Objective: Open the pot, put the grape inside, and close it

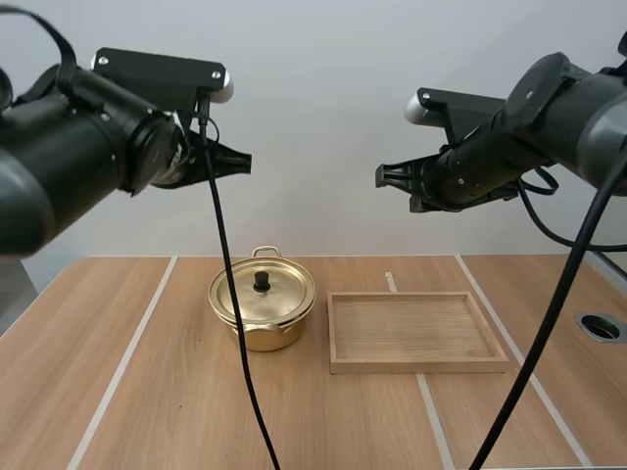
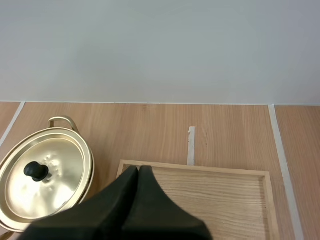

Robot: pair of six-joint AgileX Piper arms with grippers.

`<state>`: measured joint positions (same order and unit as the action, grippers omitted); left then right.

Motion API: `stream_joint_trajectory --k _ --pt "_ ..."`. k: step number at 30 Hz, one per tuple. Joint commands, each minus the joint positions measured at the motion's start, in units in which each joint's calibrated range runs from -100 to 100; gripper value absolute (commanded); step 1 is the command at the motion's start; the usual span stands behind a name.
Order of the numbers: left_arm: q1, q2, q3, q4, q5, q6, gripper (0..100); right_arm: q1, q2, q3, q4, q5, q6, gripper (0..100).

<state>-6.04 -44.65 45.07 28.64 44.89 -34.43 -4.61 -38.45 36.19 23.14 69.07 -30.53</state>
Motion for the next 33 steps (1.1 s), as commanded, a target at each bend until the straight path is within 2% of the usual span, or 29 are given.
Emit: stream_joint_trajectory --k 1,5,8,10,13,20,25,33 --pt "-0.05 -4.04 6.87 1.0 -8.16 -1.91 0 -0.23 -2.77 4.04 0.17 -5.15 -2.05 0" --pt "-0.05 -8.57 13.44 5.04 -10.22 -5.39 0 -0.23 -6.21 9.65 0.5 -8.26 -4.98 0" --pt "-0.05 -11.86 16.59 12.16 -9.85 -8.84 0 -0.16 -8.53 12.84 0.75 -10.12 -6.24 0" --pt "-0.05 -15.32 17.86 17.18 -7.38 -11.2 0 -0.16 -9.63 14.4 1.48 -10.23 -6.36 0" --pt "-0.05 -19.84 18.32 20.03 -2.52 -16.23 0 -0.06 -10.62 15.43 2.31 -10.23 -6.36 0" --pt "-0.05 -31.17 22.41 20.82 3.54 -18.02 0 -0.06 -13.68 17.69 4.82 -10.23 -6.36 0" --pt "-0.05 -39.03 29.29 24.86 0.04 -18.02 0 -0.06 -17.37 20.43 5.22 -10.04 -6.36 0" --pt "-0.05 -45.33 40.74 24.46 -7.27 -20.6 0 -0.06 -24.17 25.22 5.36 -10.04 -8.93 0"
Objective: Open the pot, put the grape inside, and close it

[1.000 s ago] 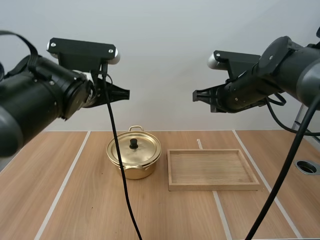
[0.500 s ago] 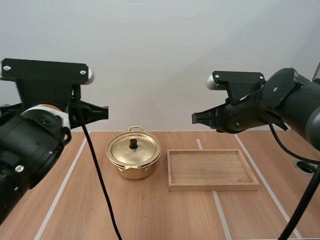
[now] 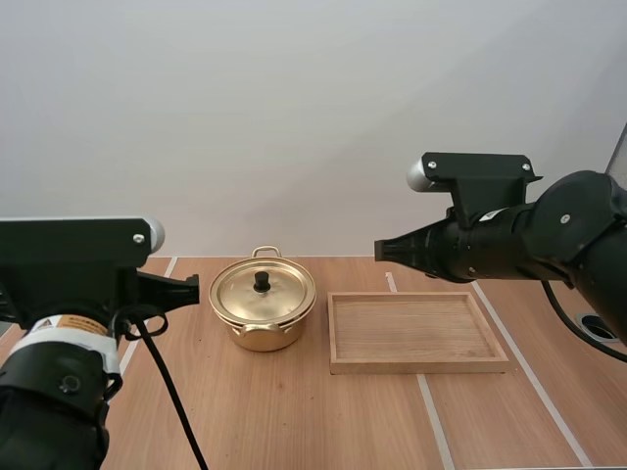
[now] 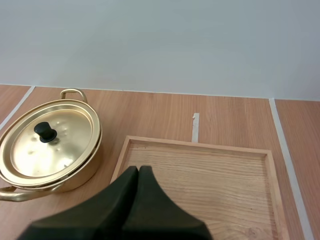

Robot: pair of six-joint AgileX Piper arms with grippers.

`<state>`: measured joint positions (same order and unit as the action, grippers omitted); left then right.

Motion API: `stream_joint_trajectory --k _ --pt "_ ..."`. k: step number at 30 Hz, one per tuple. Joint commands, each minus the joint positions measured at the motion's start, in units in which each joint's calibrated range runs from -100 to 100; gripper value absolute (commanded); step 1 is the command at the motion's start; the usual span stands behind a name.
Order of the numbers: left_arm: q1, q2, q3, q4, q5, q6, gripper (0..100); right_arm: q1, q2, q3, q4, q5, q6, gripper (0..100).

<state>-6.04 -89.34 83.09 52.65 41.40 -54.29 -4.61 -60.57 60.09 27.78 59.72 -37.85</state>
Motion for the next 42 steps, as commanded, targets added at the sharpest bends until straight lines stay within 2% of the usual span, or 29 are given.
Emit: stream_joint_trajectory --k 1,8,17,21,30,35,39,42 --pt "-0.05 -0.63 3.7 0.45 -4.43 -0.74 0 -0.06 -2.84 1.93 0.72 -0.86 -1.59 0" --pt "-0.05 -0.63 10.39 0.34 -10.12 -0.74 0 -0.06 -6.22 6.27 0.72 -1.62 -1.84 0" --pt "-0.05 -0.63 10.67 0.34 -8.98 -0.74 0 -0.06 -7.86 11.08 0.59 -5.3 -5.82 0" --pt "-0.05 -0.63 10.67 0.34 -8.98 -0.74 0 -0.06 -7.86 11.88 -0.08 -9.99 -5.93 0" --pt "-0.05 -0.63 10.67 0.34 -8.98 -0.74 0 -0.06 -7.86 13.72 -7.3 -26.12 -6.48 0" --pt "-0.05 -0.84 10.67 0.34 -8.98 -0.74 0 -0.06 -7.86 21.36 -8.17 -40.01 -12.18 0" --pt "1.5 -3.04 10.72 0.34 -9.48 -0.74 0 0.78 -8.0 28.0 -9.18 -53.7 -14.07 0" --pt "2.8 -6.47 10.72 0.34 -9.48 -0.74 0 3.74 -10.46 32.34 -11.01 -56.41 -14.07 0"
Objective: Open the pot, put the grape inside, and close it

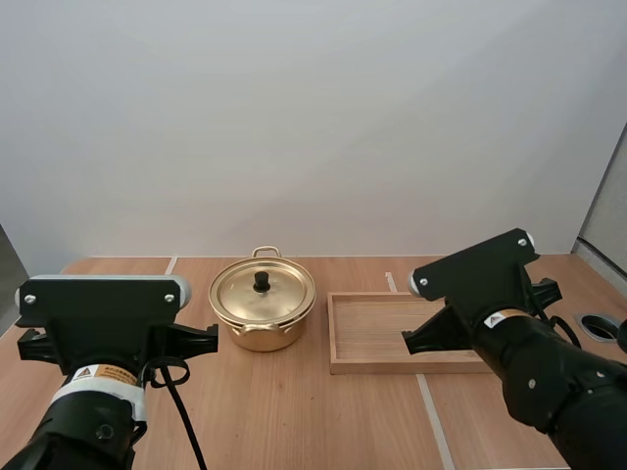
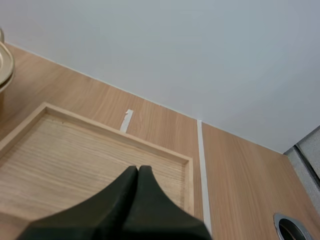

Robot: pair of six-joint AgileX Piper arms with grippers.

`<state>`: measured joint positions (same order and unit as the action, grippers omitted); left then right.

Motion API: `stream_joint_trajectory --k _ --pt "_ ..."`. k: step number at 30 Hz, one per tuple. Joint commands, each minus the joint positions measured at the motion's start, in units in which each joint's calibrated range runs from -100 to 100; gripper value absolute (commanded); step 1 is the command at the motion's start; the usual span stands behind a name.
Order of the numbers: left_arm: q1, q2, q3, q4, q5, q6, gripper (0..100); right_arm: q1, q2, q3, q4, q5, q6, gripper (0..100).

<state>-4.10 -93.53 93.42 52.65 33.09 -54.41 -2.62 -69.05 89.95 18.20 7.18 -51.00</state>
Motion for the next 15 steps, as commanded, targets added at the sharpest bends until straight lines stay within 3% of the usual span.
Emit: stream_joint_trajectory --k 1,6,15 --pt "1.46 -3.42 0.39 0.34 -1.17 -0.63 0 2.94 -3.53 3.76 -1.53 -3.68 -0.91 0" --pt "3.26 -6.47 0.39 0.34 -1.17 -0.63 0 6.69 -12.83 8.96 -1.53 -2.79 -0.91 0" --pt "3.34 -6.47 0.52 0.34 -1.17 -0.63 0 6.88 -26.43 10.05 -0.82 4.27 -0.91 0"
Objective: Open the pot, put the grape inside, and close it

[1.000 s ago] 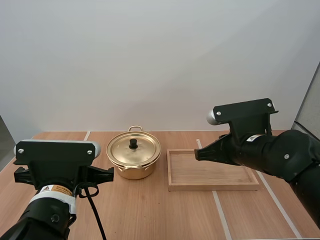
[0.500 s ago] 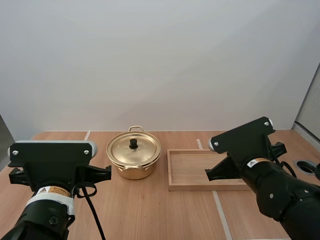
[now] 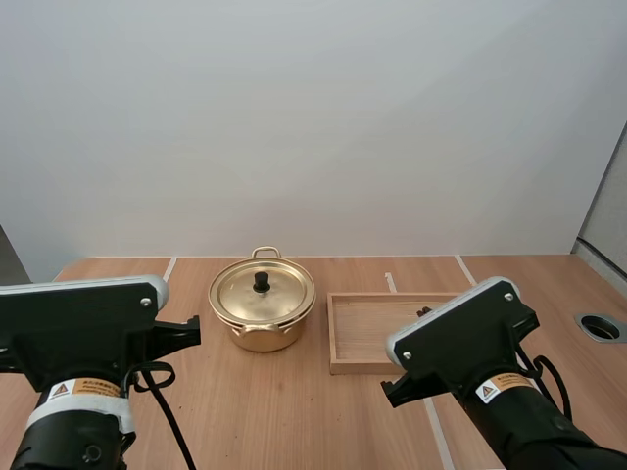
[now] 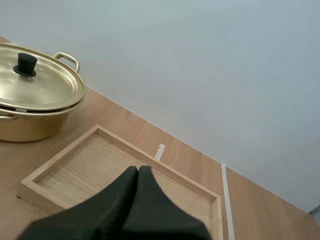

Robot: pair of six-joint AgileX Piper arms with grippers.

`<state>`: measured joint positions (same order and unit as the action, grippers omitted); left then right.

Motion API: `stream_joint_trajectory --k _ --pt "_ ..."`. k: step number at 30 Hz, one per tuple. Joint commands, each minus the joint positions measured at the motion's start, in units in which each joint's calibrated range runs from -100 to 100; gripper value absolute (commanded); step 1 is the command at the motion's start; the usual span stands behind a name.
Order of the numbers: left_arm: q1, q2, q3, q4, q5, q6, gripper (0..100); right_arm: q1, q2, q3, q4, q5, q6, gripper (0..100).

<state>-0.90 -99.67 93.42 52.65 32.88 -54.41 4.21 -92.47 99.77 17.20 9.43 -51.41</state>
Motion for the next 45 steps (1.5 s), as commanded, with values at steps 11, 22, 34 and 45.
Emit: stream_joint_trajectory --k 11,22,34,45 --pt "0.14 -0.33 6.58 -8.24 -16.23 -0.63 0 0.04 -7.06 0.23 1.43 6.49 3.7 0" --pt "0.14 -0.33 6.58 -38.74 -11.0 28.45 0 -5.76 -7.53 0.23 -11.02 13.77 28.4 0" --pt "0.14 -0.33 6.58 -52.65 -2.81 43.79 0 -5.48 -7.53 0.23 -15.4 21.59 35.61 0" --pt "1.77 -0.33 6.58 -52.65 -3.52 43.78 0 -5.48 -7.53 0.23 -15.4 21.77 35.61 0"
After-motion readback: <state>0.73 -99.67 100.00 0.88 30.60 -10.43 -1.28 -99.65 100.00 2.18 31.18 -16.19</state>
